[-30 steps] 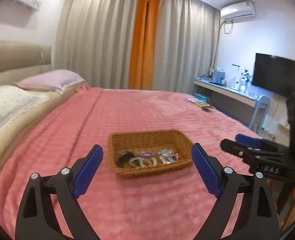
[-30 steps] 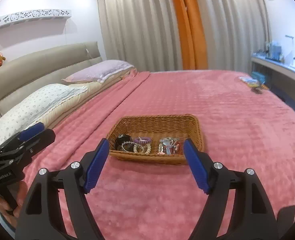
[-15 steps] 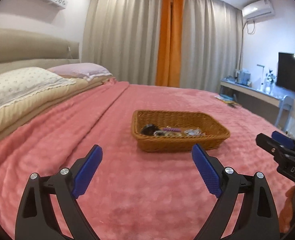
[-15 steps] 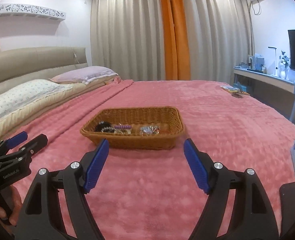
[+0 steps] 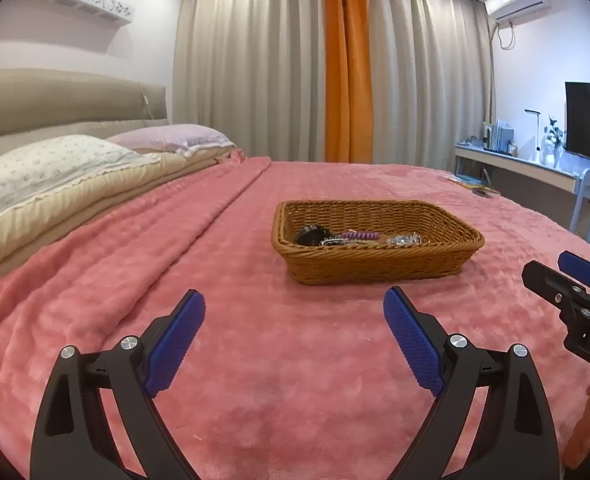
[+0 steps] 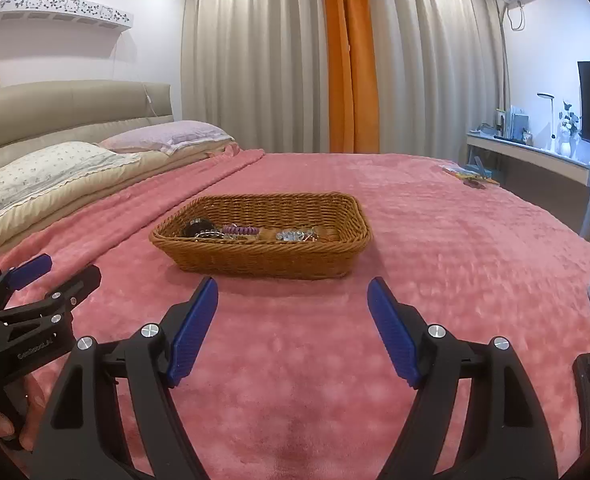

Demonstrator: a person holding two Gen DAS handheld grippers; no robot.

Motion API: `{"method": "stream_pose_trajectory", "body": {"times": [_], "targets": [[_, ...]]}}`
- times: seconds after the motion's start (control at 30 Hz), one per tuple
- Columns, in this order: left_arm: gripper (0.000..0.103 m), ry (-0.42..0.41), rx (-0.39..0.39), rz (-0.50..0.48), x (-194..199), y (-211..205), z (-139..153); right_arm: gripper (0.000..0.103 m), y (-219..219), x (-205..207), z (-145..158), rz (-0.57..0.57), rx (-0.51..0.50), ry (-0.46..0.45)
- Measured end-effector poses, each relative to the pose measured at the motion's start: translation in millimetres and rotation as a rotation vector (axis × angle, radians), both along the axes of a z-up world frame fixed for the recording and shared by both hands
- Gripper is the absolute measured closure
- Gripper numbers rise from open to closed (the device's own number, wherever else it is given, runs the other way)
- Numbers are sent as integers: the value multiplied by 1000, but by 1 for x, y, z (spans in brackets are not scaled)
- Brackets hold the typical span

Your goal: Organize jewelry

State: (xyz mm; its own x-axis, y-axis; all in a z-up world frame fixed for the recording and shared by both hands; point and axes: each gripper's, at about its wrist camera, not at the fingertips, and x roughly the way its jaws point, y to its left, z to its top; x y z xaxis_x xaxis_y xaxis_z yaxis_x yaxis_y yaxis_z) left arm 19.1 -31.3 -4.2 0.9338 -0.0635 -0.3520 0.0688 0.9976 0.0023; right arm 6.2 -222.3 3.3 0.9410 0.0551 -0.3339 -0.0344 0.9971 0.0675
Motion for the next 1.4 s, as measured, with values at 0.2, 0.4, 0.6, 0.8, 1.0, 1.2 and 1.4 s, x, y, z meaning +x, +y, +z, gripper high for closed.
{"method": "stream_pose_trajectory", "body": {"times": [0.2,0.4,0.6,0.8,1.0,1.2,1.4], "targets": [[14,-6,8,4,-2,-2,1,29,-5,1,-1,-4,24,8],[14,-2,4,2,-1,-2,1,28,-5,3,-2,-2,25,15],[14,-4,6,3,-1,-2,1,28,-5,4,-3,-3,25,22],[13,0,6,1,0,-2,1,26,-5,6,-4,-4,23,30],[12,2,6,0,0,-2,0,25,-6,7,-5,-4,25,31],[11,2,6,0,0,-2,0,24,-6,7,-5,-5,23,32],[11,4,5,-1,0,-2,0,24,-6,7,-5,-3,26,33]]}}
